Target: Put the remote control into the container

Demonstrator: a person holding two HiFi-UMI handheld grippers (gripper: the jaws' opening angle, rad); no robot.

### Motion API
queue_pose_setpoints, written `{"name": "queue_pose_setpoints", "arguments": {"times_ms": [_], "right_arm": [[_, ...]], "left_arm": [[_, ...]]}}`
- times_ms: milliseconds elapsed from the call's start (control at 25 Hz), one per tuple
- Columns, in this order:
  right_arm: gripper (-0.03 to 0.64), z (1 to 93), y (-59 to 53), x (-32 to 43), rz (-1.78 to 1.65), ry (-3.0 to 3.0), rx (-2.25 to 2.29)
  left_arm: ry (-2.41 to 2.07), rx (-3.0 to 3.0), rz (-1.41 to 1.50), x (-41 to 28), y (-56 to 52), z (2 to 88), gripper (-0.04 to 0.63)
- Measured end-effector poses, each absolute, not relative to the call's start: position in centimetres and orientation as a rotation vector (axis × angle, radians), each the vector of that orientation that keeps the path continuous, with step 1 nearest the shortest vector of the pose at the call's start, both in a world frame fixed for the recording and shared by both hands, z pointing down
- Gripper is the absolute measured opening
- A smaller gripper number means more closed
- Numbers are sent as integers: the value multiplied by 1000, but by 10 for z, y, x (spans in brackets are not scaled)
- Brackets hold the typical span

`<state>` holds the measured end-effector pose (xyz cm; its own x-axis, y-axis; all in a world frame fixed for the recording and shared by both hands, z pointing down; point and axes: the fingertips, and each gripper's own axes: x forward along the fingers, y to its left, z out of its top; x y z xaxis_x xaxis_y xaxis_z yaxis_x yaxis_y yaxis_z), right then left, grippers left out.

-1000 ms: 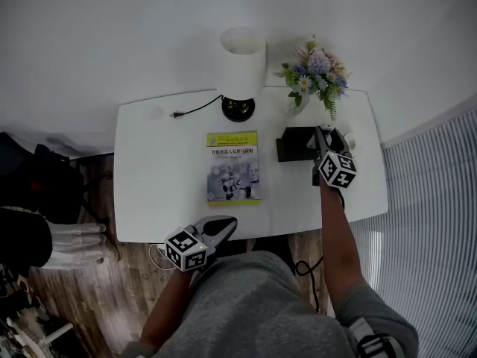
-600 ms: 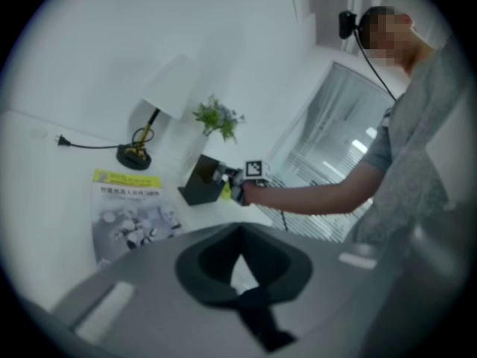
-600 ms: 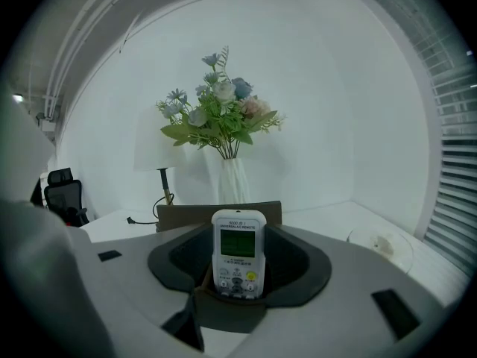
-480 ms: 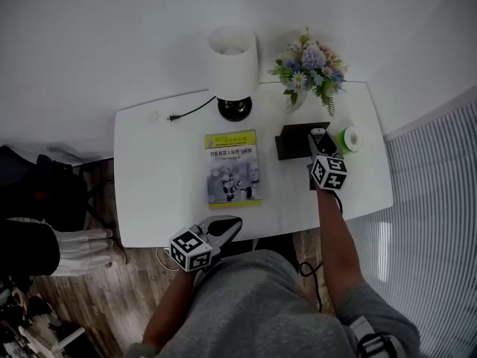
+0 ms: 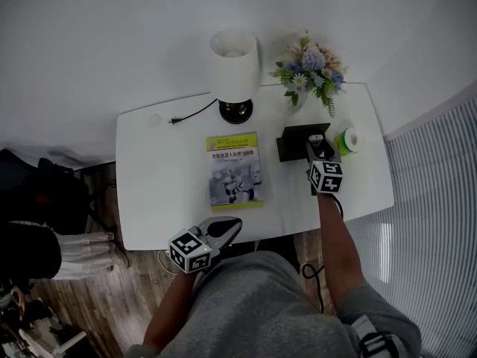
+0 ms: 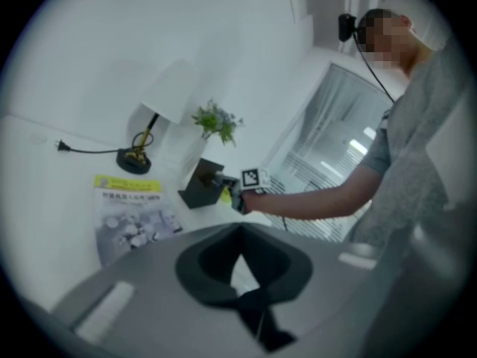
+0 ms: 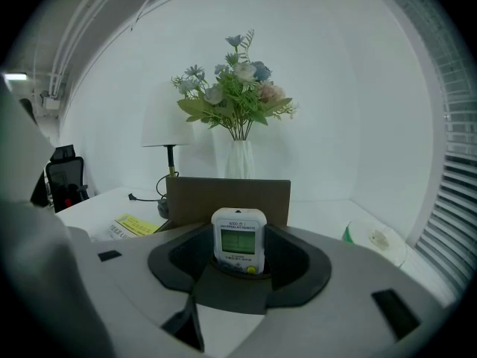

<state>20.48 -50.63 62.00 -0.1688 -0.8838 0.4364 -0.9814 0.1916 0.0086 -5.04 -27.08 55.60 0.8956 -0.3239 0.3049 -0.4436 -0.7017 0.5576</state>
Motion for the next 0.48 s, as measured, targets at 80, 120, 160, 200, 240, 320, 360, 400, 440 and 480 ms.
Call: {"name": "queue_pose_setpoints", "arguments": {"times_ms": [80, 120, 160, 200, 240, 320, 360, 400, 440, 480], "right_arm": [[221, 623, -504, 205, 396, -2123, 1747], [221, 625, -503, 205, 397, -2122, 1742], [221, 626, -502, 205, 396, -2122, 1738], [221, 626, -502, 206, 395, -2124, 1737], [221, 626, -502, 206, 394, -2125, 1737], [221, 626, -503, 207, 397, -2127, 1746], [221, 626, -503, 207, 403, -2127, 1752], [221, 627, -503, 208, 410, -2126, 1757], [221, 628, -503, 208, 418, -2124, 1756], [221, 629, -502, 208, 424, -2121, 1748]], "left_arm": [[-546, 2408, 234, -51, -270, 554, -5], [-545, 2409, 225, -51, -271, 552, -5], [-545, 2412, 217, -51, -271, 549, -5], [-545, 2416, 214, -51, -271, 547, -5], [-545, 2420, 214, -51, -272, 546, -6], [-542, 2424, 217, -50, -272, 545, -5], [-540, 2424, 219, -50, -272, 546, -5], [-538, 2424, 221, -49, -271, 546, -5], [-535, 2424, 223, -49, -271, 546, -5], [-531, 2423, 224, -48, -271, 546, -5]]}}
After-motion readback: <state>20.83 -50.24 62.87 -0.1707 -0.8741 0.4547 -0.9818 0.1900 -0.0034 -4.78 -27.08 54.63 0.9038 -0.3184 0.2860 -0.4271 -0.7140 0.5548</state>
